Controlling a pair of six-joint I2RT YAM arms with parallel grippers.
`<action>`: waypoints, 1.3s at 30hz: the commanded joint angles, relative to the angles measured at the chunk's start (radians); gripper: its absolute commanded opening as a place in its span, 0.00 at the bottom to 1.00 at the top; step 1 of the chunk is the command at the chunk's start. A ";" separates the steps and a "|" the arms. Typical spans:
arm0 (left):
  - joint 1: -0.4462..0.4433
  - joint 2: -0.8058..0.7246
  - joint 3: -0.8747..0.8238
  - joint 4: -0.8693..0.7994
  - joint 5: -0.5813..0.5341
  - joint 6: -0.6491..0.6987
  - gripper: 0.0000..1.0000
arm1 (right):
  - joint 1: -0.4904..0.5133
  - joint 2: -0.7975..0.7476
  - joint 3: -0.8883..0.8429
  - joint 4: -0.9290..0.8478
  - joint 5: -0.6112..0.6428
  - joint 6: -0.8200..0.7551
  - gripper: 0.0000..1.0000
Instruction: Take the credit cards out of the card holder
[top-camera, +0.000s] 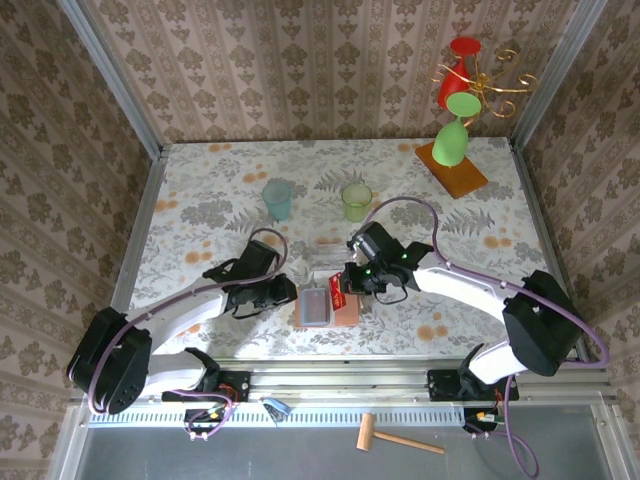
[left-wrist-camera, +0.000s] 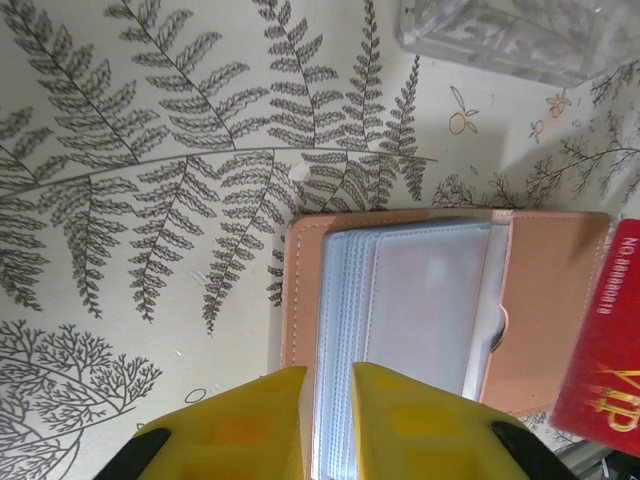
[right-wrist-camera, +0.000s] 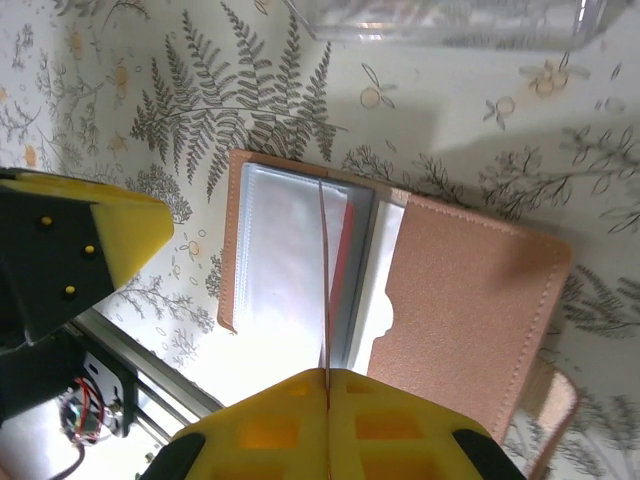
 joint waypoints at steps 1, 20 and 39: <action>0.020 -0.029 0.013 -0.022 0.007 0.032 0.19 | -0.009 -0.024 0.081 -0.127 0.053 -0.205 0.06; 0.080 -0.079 -0.040 -0.002 0.015 0.036 0.20 | -0.045 0.277 0.574 -0.564 0.121 -1.245 0.00; 0.138 -0.086 -0.057 0.026 0.035 0.033 0.20 | -0.083 0.619 1.023 -0.848 0.162 -1.486 0.00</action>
